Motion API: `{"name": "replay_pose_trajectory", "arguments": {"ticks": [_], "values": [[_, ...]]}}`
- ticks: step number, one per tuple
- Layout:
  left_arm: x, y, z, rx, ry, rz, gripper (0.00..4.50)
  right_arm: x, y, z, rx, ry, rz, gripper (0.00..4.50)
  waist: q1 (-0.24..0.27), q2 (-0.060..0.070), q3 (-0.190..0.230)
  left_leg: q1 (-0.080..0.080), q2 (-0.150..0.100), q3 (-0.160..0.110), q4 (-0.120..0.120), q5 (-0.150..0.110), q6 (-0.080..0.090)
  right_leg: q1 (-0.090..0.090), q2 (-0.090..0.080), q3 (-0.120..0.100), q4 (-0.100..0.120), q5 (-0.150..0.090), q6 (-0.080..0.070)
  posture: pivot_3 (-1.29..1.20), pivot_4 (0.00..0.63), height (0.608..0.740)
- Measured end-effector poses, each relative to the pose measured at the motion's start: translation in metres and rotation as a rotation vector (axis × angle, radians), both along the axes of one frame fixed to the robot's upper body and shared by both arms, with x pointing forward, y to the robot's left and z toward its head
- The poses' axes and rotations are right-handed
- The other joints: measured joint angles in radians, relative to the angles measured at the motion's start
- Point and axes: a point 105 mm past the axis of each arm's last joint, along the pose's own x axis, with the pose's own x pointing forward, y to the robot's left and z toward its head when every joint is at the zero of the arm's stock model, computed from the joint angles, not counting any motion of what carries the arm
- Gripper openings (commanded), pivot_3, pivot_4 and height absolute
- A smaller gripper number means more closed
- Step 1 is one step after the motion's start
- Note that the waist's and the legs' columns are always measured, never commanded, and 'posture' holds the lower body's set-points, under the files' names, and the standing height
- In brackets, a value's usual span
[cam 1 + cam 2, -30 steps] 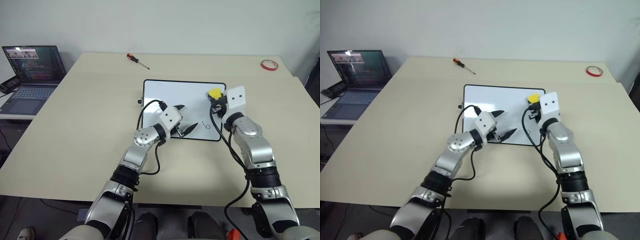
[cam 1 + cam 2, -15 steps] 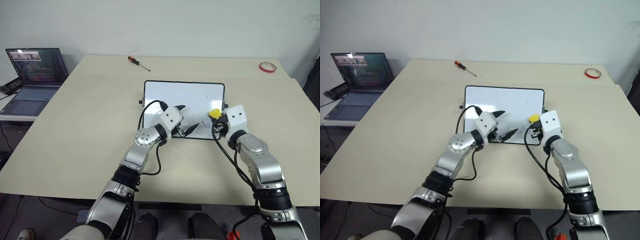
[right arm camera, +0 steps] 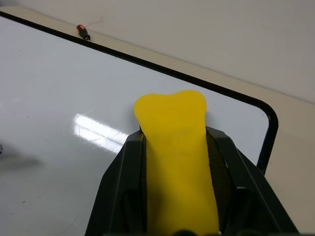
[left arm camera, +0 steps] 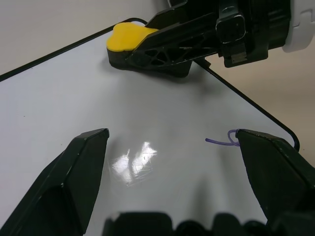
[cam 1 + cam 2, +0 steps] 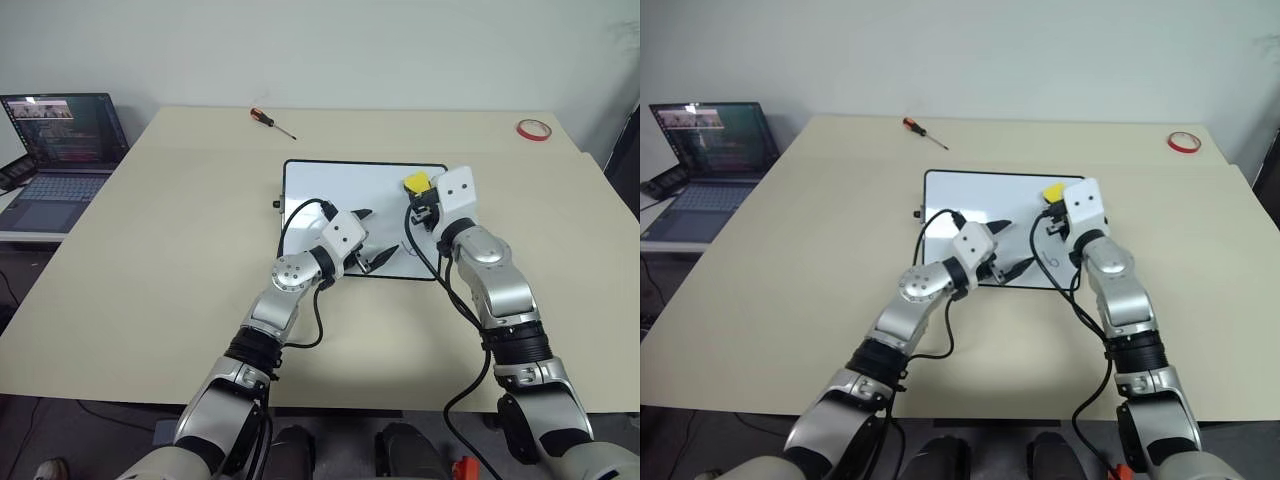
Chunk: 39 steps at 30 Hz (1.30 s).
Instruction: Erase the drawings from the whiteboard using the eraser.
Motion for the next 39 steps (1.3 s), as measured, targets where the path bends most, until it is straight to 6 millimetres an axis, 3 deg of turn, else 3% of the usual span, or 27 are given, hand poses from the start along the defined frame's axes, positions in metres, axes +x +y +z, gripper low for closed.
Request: {"name": "replay_pose_trajectory", "arguments": {"ticks": [5, 13, 20, 24, 32, 35, 39], "values": [[-0.001, 0.003, 0.002, 0.003, -0.009, 0.004, 4.50, -0.007, -0.003, -0.011, -0.022, 0.037, -0.011, 1.24, 0.000, 0.000, 0.000, 0.005, 0.000, -0.001, 0.000, 0.000, 0.000, 0.005, 0.000, 0.000, 0.001, 0.000, 0.000, 0.00, 0.150, 0.740], [-0.002, 0.006, -0.003, 0.007, 0.008, 0.016, 4.50, -0.039, -0.019, -0.039, -0.034, 0.123, -0.050, 1.24, 0.013, 0.000, 0.000, 0.006, 0.000, -0.001, 0.000, 0.000, 0.000, 0.006, 0.000, 0.000, 0.001, 0.000, 0.000, 0.00, 0.150, 0.740], [-0.004, 0.006, -0.003, 0.004, 0.008, 0.011, 4.50, -0.051, -0.026, -0.041, 0.015, 0.120, -0.057, 1.24, 0.016, 0.000, 0.000, 0.005, -0.001, -0.001, 0.000, 0.000, 0.000, 0.005, 0.000, 0.000, 0.000, 0.000, 0.000, 0.00, 0.150, 0.740], [-0.015, 0.009, -0.005, -0.024, 0.013, 0.009, 4.50, -0.062, -0.028, -0.044, 0.002, 0.102, -0.032, 1.24, 0.015, 0.000, 0.000, 0.000, 0.000, -0.001, -0.001, 0.000, 0.000, 0.002, 0.000, 0.000, -0.004, 0.000, 0.000, 0.00, 0.150, 0.740], [-0.051, 0.046, -0.047, -0.021, 0.156, 0.102, 4.50, -0.090, -0.034, -0.045, -0.045, 0.061, 0.011, 1.24, 0.018, 0.000, 0.000, -0.004, 0.000, -0.002, -0.001, 0.000, 0.000, -0.001, 0.000, 0.000, -0.006, 0.000, 0.000, 0.00, 0.150, 0.740], [-0.061, 0.048, -0.058, -0.020, 0.195, 0.111, 4.50, -0.093, -0.030, -0.042, -0.059, 0.041, 0.040, 1.24, 0.019, 0.000, 0.000, -0.003, 0.000, -0.003, -0.001, 0.000, 0.000, 0.001, -0.001, -0.001, -0.006, 0.000, 0.000, 0.00, 0.150, 0.740], [-0.061, 0.037, -0.055, -0.027, 0.189, 0.087, 4.50, -0.085, -0.009, -0.037, -0.055, 0.003, 0.101, 1.24, 0.016, 0.000, 0.000, -0.001, 0.000, -0.002, -0.001, 0.000, 0.000, 0.002, 0.000, -0.002, -0.005, 0.000, 0.000, 0.00, 0.150, 0.740]]}}
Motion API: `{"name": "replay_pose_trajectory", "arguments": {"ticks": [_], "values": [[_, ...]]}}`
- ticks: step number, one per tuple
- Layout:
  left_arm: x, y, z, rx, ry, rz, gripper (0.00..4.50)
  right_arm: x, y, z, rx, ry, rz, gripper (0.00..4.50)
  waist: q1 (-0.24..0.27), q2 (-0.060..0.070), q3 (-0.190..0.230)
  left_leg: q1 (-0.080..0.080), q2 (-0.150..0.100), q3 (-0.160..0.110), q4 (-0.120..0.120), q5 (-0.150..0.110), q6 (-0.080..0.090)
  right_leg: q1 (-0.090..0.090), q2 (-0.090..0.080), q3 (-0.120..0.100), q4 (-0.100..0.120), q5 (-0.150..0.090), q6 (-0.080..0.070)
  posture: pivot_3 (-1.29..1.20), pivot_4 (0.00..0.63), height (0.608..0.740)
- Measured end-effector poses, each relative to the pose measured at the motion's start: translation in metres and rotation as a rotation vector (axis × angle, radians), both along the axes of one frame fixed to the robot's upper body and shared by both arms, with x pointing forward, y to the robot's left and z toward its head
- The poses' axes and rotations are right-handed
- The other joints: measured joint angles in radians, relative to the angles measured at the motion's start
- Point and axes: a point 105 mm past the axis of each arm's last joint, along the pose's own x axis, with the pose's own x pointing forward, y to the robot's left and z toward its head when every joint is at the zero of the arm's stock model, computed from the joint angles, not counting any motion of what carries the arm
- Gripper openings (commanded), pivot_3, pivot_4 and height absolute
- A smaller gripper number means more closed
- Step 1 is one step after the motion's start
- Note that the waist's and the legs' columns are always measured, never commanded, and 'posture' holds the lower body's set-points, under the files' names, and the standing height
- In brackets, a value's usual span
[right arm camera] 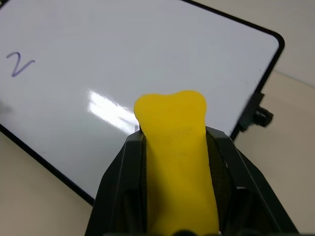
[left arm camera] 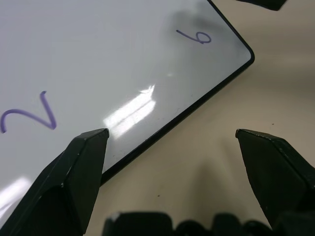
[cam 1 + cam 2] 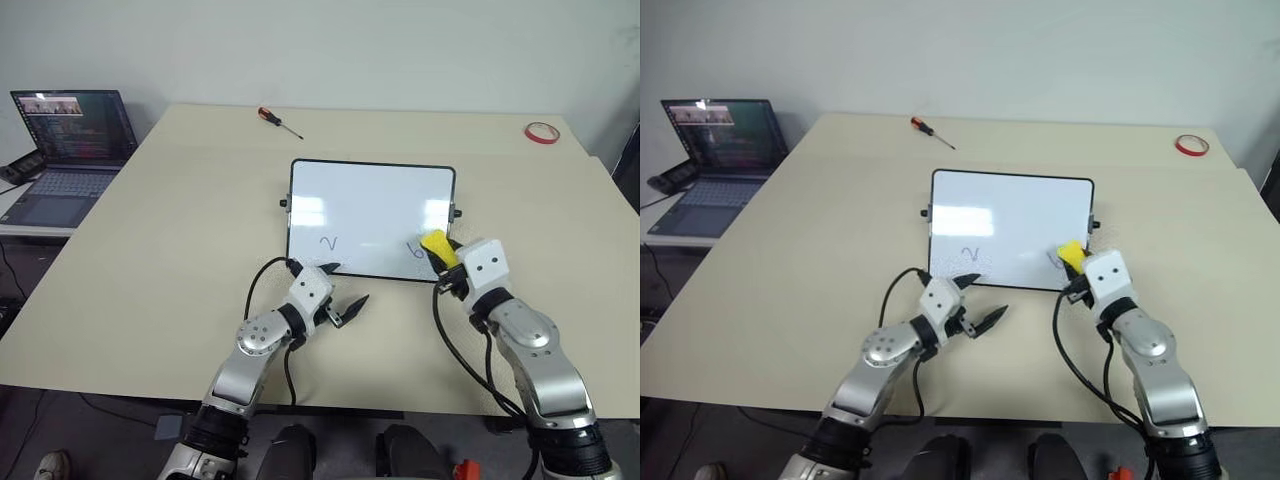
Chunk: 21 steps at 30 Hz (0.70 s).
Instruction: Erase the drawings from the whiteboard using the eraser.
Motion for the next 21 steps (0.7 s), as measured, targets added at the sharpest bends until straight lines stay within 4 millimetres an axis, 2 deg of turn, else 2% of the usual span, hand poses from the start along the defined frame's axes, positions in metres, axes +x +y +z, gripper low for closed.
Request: {"name": "replay_pose_trajectory", "arguments": {"ticks": [4, 7, 9, 15, 21], "values": [[0.007, -0.013, 0.018, -0.015, -0.054, -0.032, 4.50, 0.013, 0.024, 0.001, -0.013, -0.032, 0.066, 1.24, 0.001, 0.000, 0.000, 0.000, 0.000, 0.001, 0.000, 0.000, 0.000, 0.000, 0.000, -0.001, -0.001, 0.000, 0.000, 0.00, 0.150, 0.740], [0.009, -0.013, 0.019, -0.011, -0.056, -0.032, 4.50, 0.023, 0.028, -0.010, -0.074, -0.011, 0.067, 1.24, 0.000, 0.000, 0.000, 0.000, 0.000, 0.001, 0.000, 0.000, 0.000, 0.000, 0.000, 0.000, -0.002, 0.000, 0.000, 0.00, 0.150, 0.740], [0.009, -0.012, 0.018, -0.010, -0.054, -0.031, 4.50, 0.030, 0.025, -0.019, -0.122, 0.018, 0.047, 1.24, 0.001, 0.000, 0.000, -0.001, 0.000, 0.000, 0.000, 0.000, 0.000, 0.000, 0.000, 0.000, -0.001, 0.000, 0.000, 0.00, 0.150, 0.740], [0.010, -0.012, 0.018, -0.005, -0.051, -0.030, 4.50, 0.032, 0.019, -0.020, -0.192, 0.031, 0.019, 1.24, 0.003, 0.000, 0.000, 0.002, 0.000, 0.000, 0.000, 0.000, 0.000, 0.003, -0.001, 0.000, -0.001, 0.000, 0.000, 0.00, 0.150, 0.740], [0.010, -0.011, 0.016, -0.001, -0.034, -0.025, 4.50, 0.017, -0.003, -0.031, -0.254, 0.084, -0.027, 1.24, 0.017, -0.001, -0.001, 0.003, -0.001, -0.001, 0.001, 0.000, 0.000, 0.005, -0.001, 0.000, -0.001, 0.000, 0.000, 0.00, 0.150, 0.740]]}}
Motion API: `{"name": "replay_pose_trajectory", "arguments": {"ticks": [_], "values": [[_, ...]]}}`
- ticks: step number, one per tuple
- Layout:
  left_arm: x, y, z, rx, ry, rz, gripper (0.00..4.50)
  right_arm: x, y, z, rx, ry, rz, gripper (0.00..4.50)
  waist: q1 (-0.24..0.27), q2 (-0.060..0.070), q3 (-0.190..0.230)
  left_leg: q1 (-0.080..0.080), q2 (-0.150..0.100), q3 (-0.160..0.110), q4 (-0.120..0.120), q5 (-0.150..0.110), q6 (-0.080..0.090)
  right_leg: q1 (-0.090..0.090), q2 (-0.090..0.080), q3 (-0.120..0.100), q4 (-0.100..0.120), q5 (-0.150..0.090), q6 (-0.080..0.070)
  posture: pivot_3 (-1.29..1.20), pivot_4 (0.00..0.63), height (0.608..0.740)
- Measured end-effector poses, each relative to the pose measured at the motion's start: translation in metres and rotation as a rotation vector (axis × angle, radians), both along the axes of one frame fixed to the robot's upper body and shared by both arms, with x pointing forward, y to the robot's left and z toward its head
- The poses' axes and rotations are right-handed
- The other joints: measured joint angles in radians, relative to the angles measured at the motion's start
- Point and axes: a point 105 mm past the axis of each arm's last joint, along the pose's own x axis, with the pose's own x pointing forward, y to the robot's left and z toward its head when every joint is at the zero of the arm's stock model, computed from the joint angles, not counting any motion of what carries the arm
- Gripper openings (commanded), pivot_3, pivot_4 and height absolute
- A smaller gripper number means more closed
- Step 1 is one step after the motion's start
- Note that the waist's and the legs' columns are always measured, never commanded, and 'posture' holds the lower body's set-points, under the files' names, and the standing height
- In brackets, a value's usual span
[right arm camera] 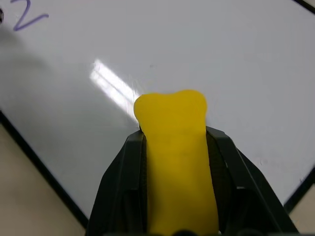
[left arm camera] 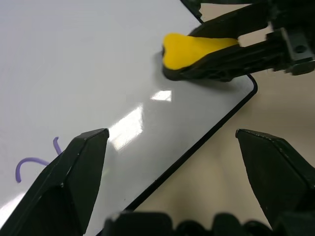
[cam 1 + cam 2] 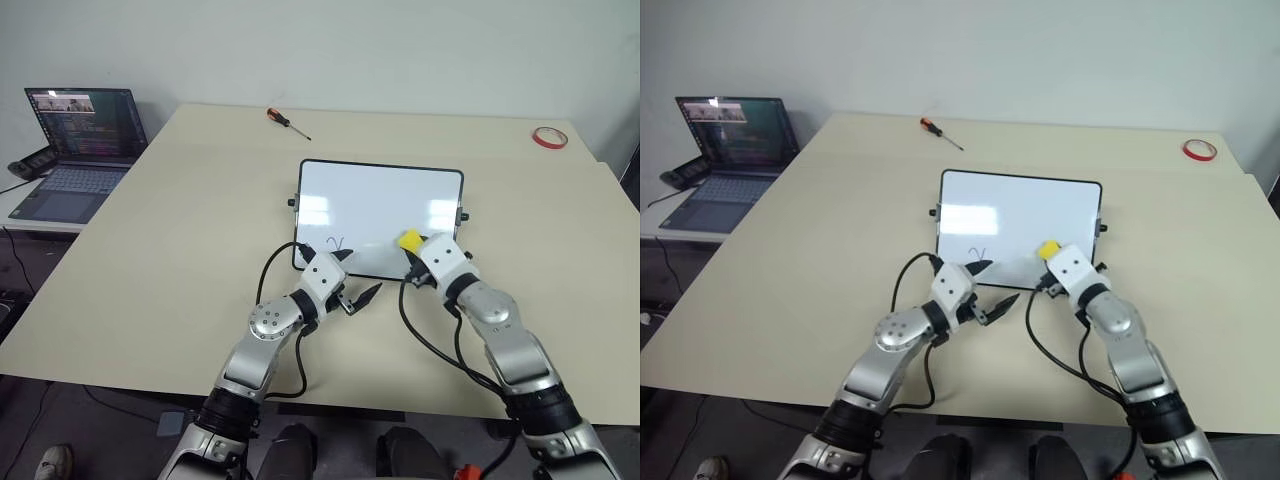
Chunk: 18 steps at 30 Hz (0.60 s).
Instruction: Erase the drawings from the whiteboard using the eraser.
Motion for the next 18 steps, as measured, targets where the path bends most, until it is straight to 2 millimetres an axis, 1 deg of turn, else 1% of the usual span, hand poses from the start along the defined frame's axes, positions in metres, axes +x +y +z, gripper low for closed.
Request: {"name": "replay_pose_trajectory", "arguments": {"ticks": [4, 6, 9, 14, 18], "values": [[0.000, -0.001, 0.001, -0.005, 0.000, -0.004, 4.50, -0.019, -0.021, -0.014, -0.028, 0.066, -0.047, 1.24, 0.004, 0.000, 0.000, 0.001, 0.000, 0.000, 0.000, 0.000, 0.000, 0.001, 0.000, 0.000, 0.000, 0.000, 0.000, 0.00, 0.150, 0.740], [0.000, -0.002, 0.001, -0.006, -0.001, -0.006, 4.50, -0.027, -0.031, -0.021, -0.041, 0.100, -0.073, 1.24, 0.004, 0.000, 0.000, 0.005, 0.000, 0.000, 0.000, 0.000, 0.000, 0.004, 0.000, 0.000, 0.000, 0.000, 0.000, 0.00, 0.150, 0.740], [0.000, -0.003, 0.003, -0.007, -0.006, -0.010, 4.50, -0.031, -0.038, -0.024, -0.040, 0.126, -0.099, 1.24, 0.003, -0.001, 0.000, 0.009, 0.000, 0.001, 0.000, 0.000, 0.000, 0.007, 0.000, 0.000, 0.000, 0.000, 0.001, 0.00, 0.150, 0.740], [0.001, -0.004, 0.005, -0.008, -0.011, -0.017, 4.50, -0.032, -0.038, -0.023, -0.027, 0.134, -0.111, 1.24, -0.002, -0.001, 0.000, 0.008, 0.000, 0.001, 0.000, 0.000, 0.000, 0.007, 0.000, 0.000, -0.001, 0.000, 0.001, 0.00, 0.150, 0.740], [0.000, -0.006, 0.005, -0.006, -0.009, -0.028, 4.50, -0.024, -0.034, -0.013, 0.054, 0.095, -0.117, 1.24, -0.010, -0.001, 0.001, 0.008, 0.000, 0.000, -0.001, 0.000, 0.000, 0.007, 0.000, 0.000, -0.001, 0.000, 0.001, 0.00, 0.150, 0.740]]}}
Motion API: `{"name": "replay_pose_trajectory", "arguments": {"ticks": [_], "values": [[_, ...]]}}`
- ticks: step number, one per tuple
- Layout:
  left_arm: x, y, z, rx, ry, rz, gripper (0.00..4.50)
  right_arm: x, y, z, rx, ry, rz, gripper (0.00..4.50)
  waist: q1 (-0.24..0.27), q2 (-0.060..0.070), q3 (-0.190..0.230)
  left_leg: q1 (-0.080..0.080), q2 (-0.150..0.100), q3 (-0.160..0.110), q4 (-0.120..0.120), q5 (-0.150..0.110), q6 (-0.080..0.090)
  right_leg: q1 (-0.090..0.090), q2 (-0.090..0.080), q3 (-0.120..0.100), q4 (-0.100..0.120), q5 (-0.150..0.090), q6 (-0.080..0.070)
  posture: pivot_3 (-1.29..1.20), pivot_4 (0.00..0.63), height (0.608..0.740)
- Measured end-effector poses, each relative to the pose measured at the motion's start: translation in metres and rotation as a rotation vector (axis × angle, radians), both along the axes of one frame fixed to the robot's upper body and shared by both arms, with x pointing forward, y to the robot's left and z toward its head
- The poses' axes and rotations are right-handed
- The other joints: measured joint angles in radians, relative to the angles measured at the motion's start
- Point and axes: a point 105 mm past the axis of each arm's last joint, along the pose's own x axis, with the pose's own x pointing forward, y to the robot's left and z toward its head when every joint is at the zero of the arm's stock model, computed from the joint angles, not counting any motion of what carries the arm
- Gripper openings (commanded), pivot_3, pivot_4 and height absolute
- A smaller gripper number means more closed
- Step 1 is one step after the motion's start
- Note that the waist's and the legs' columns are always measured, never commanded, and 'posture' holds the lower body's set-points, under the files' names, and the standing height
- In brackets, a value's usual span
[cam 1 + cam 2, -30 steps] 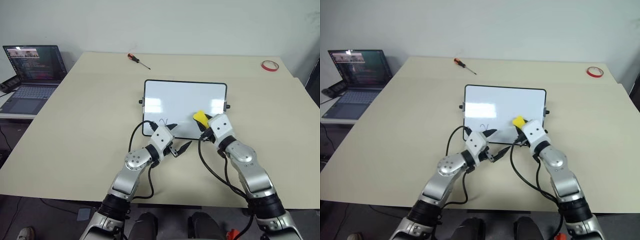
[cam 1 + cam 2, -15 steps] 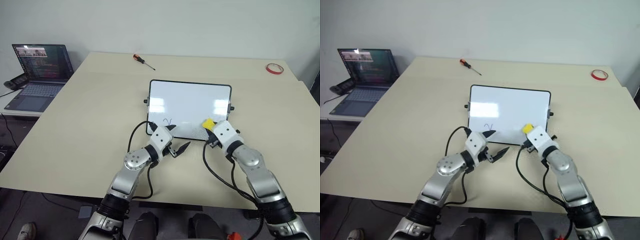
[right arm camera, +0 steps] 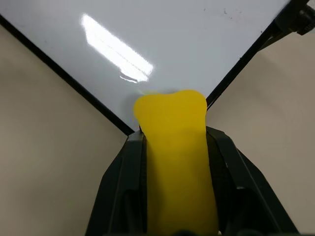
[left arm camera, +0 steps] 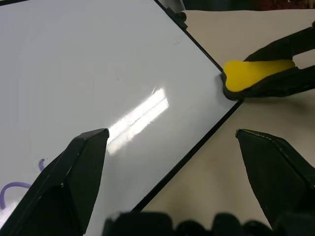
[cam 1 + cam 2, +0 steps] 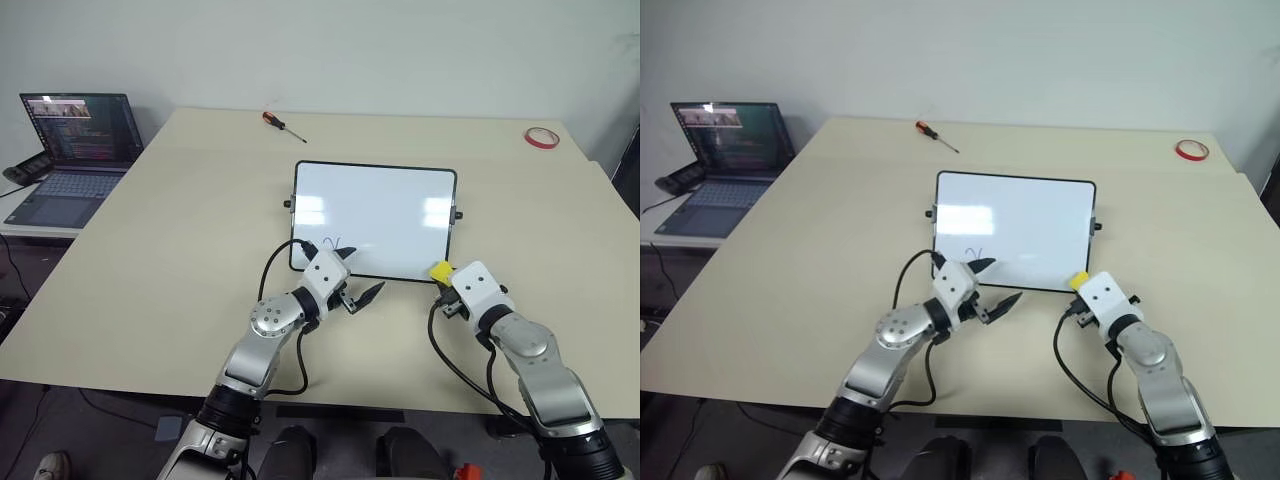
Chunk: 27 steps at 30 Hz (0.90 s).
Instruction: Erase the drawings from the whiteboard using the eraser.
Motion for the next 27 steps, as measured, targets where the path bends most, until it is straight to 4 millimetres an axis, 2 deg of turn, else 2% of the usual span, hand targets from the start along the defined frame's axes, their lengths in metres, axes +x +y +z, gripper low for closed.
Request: {"name": "replay_pose_trajectory", "arguments": {"ticks": [4, 8, 14, 20, 24, 27], "values": [[0.000, 0.001, 0.000, 0.000, -0.002, 0.006, 4.50, 0.000, 0.011, 0.022, 0.124, -0.092, 0.039, 1.24, -0.003, 0.001, 0.000, -0.003, 0.001, 0.000, -0.001, 0.000, 0.000, -0.004, 0.000, 0.000, 0.000, 0.000, 0.000, 0.00, 0.150, 0.740], [-0.007, 0.006, 0.004, -0.025, -0.019, 0.029, 4.50, -0.010, 0.025, 0.038, 0.177, -0.153, 0.110, 1.24, -0.004, 0.001, 0.000, -0.010, 0.001, 0.001, -0.001, 0.000, 0.000, -0.010, 0.000, 0.001, -0.001, 0.000, 0.000, 0.00, 0.150, 0.740], [-0.014, 0.026, 0.001, -0.057, -0.008, 0.135, 4.50, -0.017, 0.029, 0.031, 0.207, -0.133, 0.111, 1.24, -0.003, 0.001, 0.000, -0.011, 0.000, 0.000, -0.001, 0.000, 0.000, -0.010, 0.000, 0.001, -0.001, 0.000, 0.000, 0.00, 0.150, 0.740], [-0.014, 0.028, 0.000, -0.057, 0.002, 0.161, 4.50, -0.013, 0.032, 0.025, 0.210, -0.118, 0.112, 1.24, -0.003, 0.001, 0.000, -0.010, 0.000, 0.000, -0.001, 0.000, 0.000, -0.010, 0.000, 0.000, 0.000, 0.000, 0.000, 0.00, 0.150, 0.740], [-0.015, 0.034, 0.006, -0.061, -0.030, 0.201, 4.50, 0.001, 0.035, 0.038, 0.203, -0.159, 0.124, 1.24, -0.007, 0.001, 0.001, -0.010, 0.001, 0.001, -0.001, 0.000, 0.000, -0.010, 0.000, 0.001, 0.000, 0.000, 0.000, 0.00, 0.150, 0.740], [-0.018, 0.052, 0.002, -0.048, -0.032, 0.287, 4.50, 0.010, 0.042, 0.046, 0.203, -0.188, 0.144, 1.24, -0.007, 0.001, 0.001, -0.009, 0.001, 0.001, -0.002, 0.000, 0.000, -0.010, 0.000, 0.001, 0.000, 0.000, 0.000, 0.00, 0.150, 0.740]]}}
